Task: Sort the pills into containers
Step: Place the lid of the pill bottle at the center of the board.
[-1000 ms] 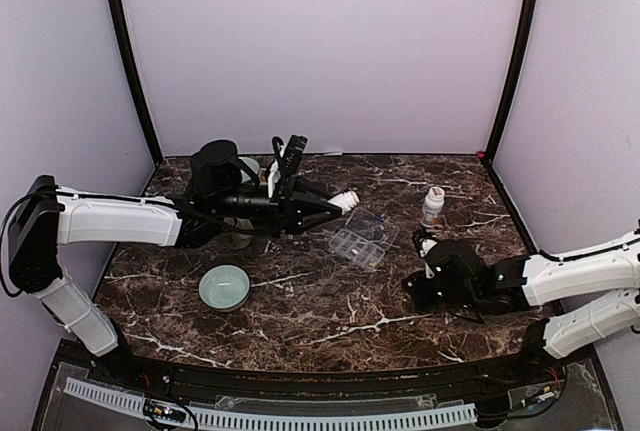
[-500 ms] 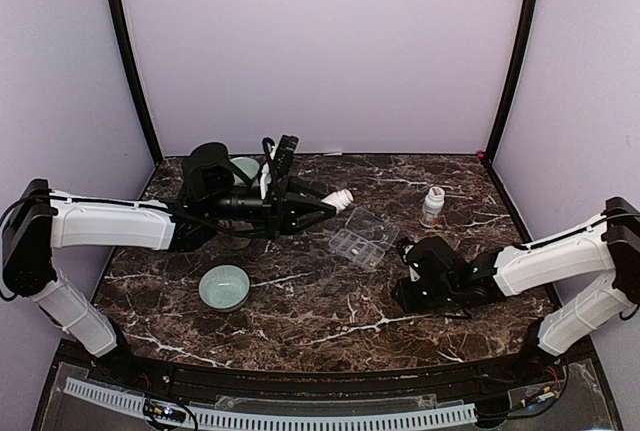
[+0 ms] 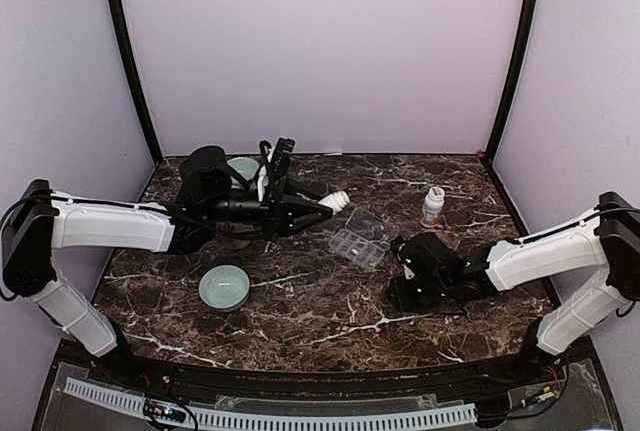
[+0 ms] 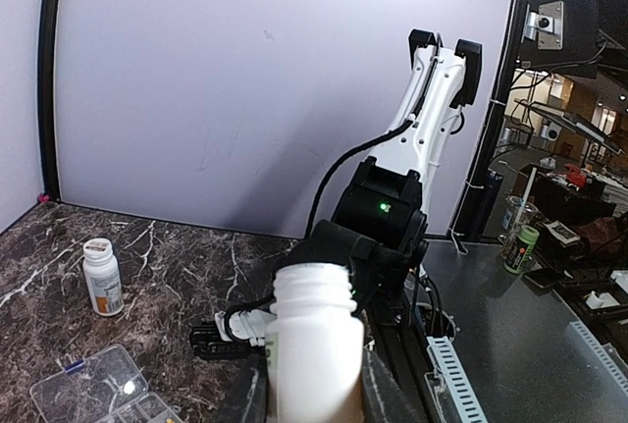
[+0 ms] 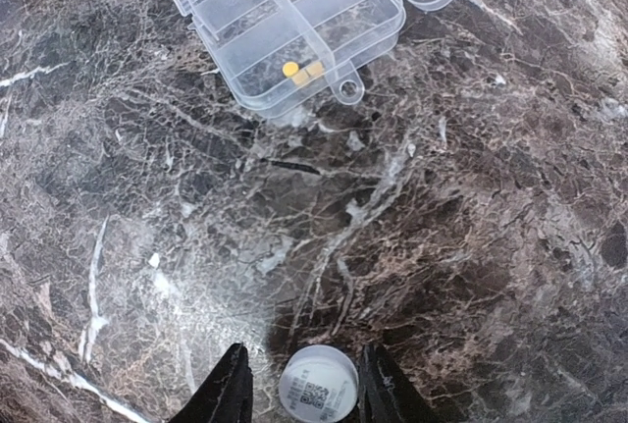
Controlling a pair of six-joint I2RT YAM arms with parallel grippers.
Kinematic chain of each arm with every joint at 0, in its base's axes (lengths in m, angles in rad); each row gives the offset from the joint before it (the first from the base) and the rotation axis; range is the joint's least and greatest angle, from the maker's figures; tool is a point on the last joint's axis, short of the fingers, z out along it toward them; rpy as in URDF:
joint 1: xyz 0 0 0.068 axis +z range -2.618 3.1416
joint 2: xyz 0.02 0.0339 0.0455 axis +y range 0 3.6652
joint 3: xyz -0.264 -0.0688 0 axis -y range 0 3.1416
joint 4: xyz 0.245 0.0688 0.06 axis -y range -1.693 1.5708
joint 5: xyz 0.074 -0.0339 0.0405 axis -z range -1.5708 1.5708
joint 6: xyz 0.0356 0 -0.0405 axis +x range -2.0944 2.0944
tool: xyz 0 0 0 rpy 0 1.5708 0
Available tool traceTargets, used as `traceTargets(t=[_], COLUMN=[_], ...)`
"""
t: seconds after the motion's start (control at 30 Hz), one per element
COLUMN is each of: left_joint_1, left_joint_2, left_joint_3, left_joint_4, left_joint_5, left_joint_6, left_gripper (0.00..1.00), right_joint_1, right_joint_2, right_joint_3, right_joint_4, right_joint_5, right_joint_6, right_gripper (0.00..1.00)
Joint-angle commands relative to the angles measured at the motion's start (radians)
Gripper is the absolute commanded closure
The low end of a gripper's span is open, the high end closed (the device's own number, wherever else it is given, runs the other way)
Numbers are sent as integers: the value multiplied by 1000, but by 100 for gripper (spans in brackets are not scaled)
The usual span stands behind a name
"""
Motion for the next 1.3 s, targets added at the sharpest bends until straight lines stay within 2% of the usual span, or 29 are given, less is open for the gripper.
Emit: traceTargets(t=[0.0,0.2,0.53,0.73,1.27], left_joint_1=[8,11,17,21,31], left_joint_2=[-56,-64,-77,-78,-85], left_joint_3=[-13,-10,-16,-17,-36], left_joint_4=[41,30,30,33,55], left_joint_5=[4,8,11,14,13], left_joint_6=[-11,-11,-12,-13,-22], left_gripper=[100,100,100,100,100], right_joint_1=[-8,-17,-73,-78,-100], right_joint_2=[-30,-18,7,51,129], right_joint_3=[62,159,274,306,308], right_joint_4=[-81,-239,-451,-488,-491], right_joint_5=[29,14,-120,-194,-211], right_joint_6=[-12,-6,-40,-55,-76], right_gripper=[61,60,60,60,59])
